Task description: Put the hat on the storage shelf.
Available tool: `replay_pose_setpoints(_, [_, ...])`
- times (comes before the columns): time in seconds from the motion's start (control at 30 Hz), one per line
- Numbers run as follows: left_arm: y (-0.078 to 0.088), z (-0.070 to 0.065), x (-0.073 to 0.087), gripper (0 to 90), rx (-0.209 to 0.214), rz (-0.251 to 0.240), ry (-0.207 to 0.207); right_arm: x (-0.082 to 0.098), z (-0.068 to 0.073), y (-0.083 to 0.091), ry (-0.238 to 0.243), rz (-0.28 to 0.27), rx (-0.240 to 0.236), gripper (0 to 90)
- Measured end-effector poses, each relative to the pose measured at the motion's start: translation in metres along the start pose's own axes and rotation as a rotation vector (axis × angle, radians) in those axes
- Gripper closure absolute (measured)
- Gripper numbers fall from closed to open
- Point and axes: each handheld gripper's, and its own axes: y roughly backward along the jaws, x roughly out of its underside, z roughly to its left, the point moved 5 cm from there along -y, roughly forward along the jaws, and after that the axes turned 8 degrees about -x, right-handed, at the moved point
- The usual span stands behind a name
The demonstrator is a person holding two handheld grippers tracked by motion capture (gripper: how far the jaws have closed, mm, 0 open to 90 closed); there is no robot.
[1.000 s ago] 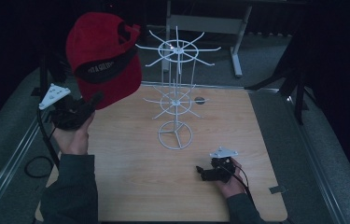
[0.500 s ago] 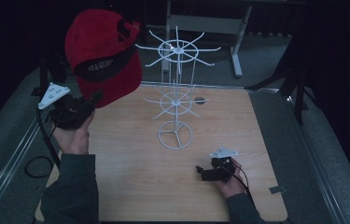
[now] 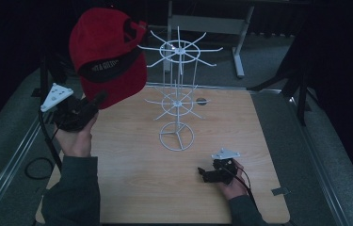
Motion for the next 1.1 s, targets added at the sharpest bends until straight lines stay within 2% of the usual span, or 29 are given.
replay_pose_setpoints(0.2, [-0.001, -0.002, 0.008, 85.8, 0.019, 0.013, 0.014, 0.000, 0.000, 0.000, 0.000, 0.000, 0.000, 11.2])
replay_pose_setpoints(0.5, [-0.008, 0.001, 0.026, 85.7, 0.019, 0.049, 0.043, 0.000, 0.000, 0.000, 0.000, -0.002, 0.001, 11.3])
replay_pose_setpoints(0.73, [-0.012, -0.002, 0.040, 85.7, 0.029, 0.082, 0.040, 0.000, 0.000, 0.000, 0.001, -0.003, 0.001, 11.2])
replay_pose_setpoints(1.1, [-0.024, -0.009, 0.071, 85.6, 0.046, 0.152, 0.045, 0.000, 0.000, 0.000, 0.000, -0.002, 0.001, 11.2])
